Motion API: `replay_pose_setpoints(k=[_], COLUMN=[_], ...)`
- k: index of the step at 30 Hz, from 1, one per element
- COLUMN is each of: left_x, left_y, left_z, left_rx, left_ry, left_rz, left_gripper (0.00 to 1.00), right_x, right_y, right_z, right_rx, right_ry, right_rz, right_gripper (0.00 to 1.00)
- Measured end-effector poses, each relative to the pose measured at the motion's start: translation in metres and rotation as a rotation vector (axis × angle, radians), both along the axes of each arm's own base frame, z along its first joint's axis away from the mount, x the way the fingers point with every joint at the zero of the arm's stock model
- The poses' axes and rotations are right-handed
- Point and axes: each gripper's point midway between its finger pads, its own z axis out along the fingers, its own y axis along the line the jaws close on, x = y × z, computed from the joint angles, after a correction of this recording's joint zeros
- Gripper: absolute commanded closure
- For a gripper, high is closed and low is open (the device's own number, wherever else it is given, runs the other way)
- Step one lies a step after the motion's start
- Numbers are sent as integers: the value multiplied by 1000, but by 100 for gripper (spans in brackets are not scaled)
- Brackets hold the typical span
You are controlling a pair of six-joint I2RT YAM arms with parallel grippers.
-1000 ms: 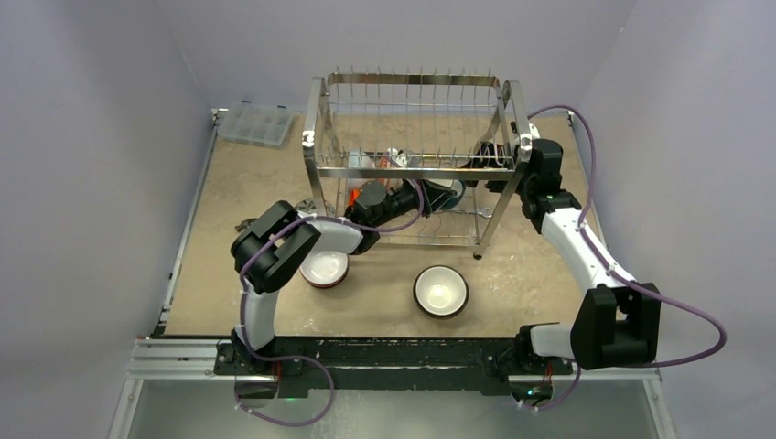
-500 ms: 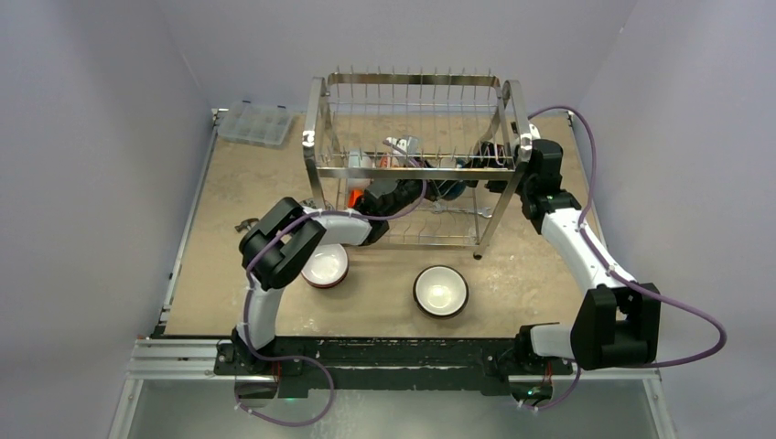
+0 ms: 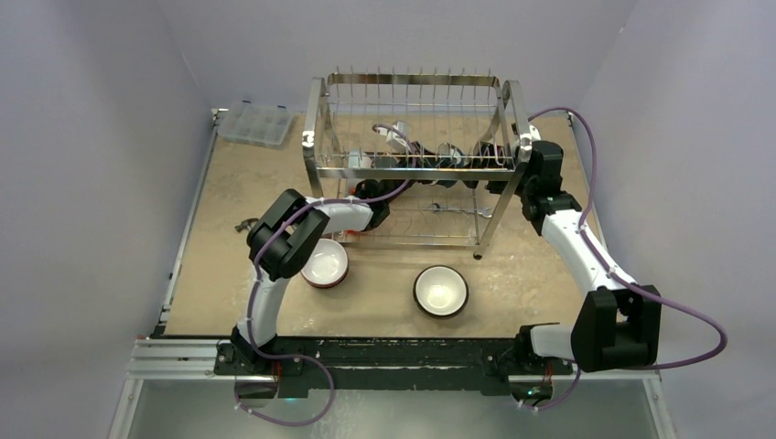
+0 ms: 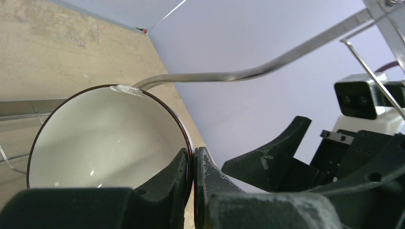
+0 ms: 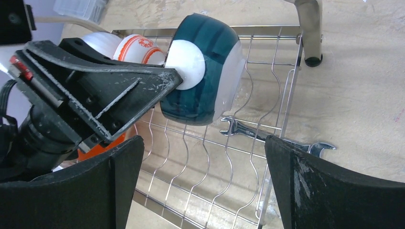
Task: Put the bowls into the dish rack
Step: Place the bowl in the dish rack.
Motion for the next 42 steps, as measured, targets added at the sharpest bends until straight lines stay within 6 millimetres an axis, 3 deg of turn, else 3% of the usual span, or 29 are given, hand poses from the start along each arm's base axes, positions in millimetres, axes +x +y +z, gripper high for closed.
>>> replay_pose_setpoints(k=[12,34,37,42], left_x=[19,36,35,32], left_y=[4,28,27,25], left_z=[-31,-31,-31,-30], left_rx=[-48,-225,-226,-240], left_ry=[153,319,323,341], left_rz=[45,91,84,64], left_gripper=[100,100,100,100], right_x=[0,2,7,14], right_y=[0,1,5,12], right_z=[0,-2,-9,-36], right_rx=[0,3,13,31], right_ry=[1,0,8,71], right_rz=[0,7,26,68], right_gripper=[2,4,7,10])
